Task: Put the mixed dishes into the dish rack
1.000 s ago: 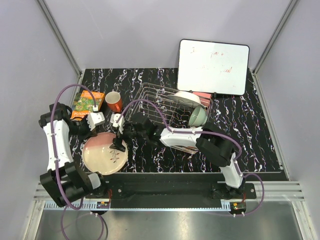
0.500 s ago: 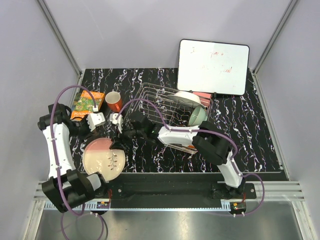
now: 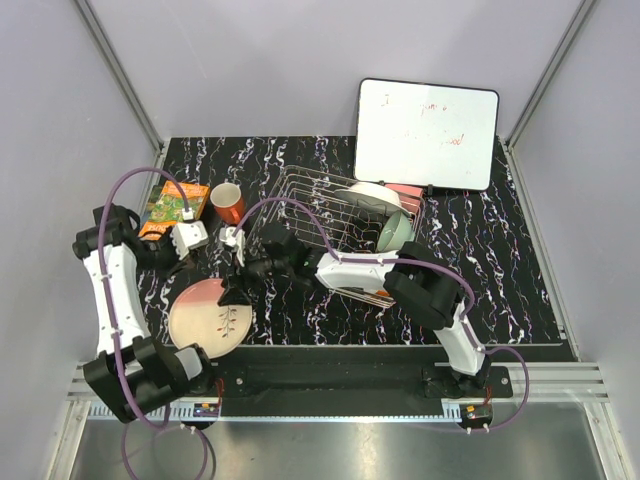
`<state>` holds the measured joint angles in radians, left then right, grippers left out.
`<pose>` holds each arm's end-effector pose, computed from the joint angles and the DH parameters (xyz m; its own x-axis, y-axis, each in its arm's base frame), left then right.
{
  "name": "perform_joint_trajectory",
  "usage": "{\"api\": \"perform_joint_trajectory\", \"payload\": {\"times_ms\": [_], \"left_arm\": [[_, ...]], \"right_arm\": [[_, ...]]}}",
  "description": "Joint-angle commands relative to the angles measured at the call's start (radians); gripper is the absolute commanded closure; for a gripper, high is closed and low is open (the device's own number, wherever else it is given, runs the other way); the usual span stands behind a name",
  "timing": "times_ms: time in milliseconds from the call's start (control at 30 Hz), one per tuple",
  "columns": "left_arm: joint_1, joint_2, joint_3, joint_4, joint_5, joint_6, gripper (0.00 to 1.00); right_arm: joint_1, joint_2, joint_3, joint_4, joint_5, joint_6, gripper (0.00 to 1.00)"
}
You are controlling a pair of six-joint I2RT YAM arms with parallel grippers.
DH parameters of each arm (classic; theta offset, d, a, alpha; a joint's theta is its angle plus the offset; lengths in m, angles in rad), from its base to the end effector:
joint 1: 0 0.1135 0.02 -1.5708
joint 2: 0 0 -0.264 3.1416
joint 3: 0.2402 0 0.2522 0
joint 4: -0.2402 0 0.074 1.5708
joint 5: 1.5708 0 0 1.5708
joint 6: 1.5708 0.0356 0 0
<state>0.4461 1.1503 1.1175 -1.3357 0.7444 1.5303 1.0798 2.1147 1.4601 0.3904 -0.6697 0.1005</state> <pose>0.1720 0.0555 0.3083 -0.2301 0.7045 -0.6713 0.8751 0.4515 0.1739 0.2096 0.4389 0.2112 -0.2202 -0.2451 -0.9442 -0.9567 -0.1348 0.2581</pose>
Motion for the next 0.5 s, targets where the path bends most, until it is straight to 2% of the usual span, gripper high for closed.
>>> {"api": "perform_joint_trajectory", "payload": {"times_ms": [0, 33, 133, 300, 467], "left_arm": [[0.061, 0.089, -0.004, 0.033, -0.022, -0.030, 1.00], [0.075, 0.110, -0.011, 0.038, -0.030, -0.041, 0.92], [0.123, 0.172, -0.079, 0.093, -0.072, -0.081, 0.61], [0.163, 0.212, -0.198, 0.185, -0.171, -0.099, 0.55], [0.207, 0.284, -0.200, 0.196, -0.178, -0.111, 0.55]], "right_arm": [[-0.003, -0.019, -0.042, -0.050, 0.094, -0.074, 0.30], [0.000, -0.041, -0.059, -0.056, 0.119, -0.091, 0.26], [0.029, -0.090, -0.139, -0.068, 0.238, -0.168, 0.25], [0.045, -0.091, -0.202, -0.058, 0.312, -0.128, 0.28], [0.043, -0.056, -0.178, -0.064, 0.314, -0.108, 0.31]]}}
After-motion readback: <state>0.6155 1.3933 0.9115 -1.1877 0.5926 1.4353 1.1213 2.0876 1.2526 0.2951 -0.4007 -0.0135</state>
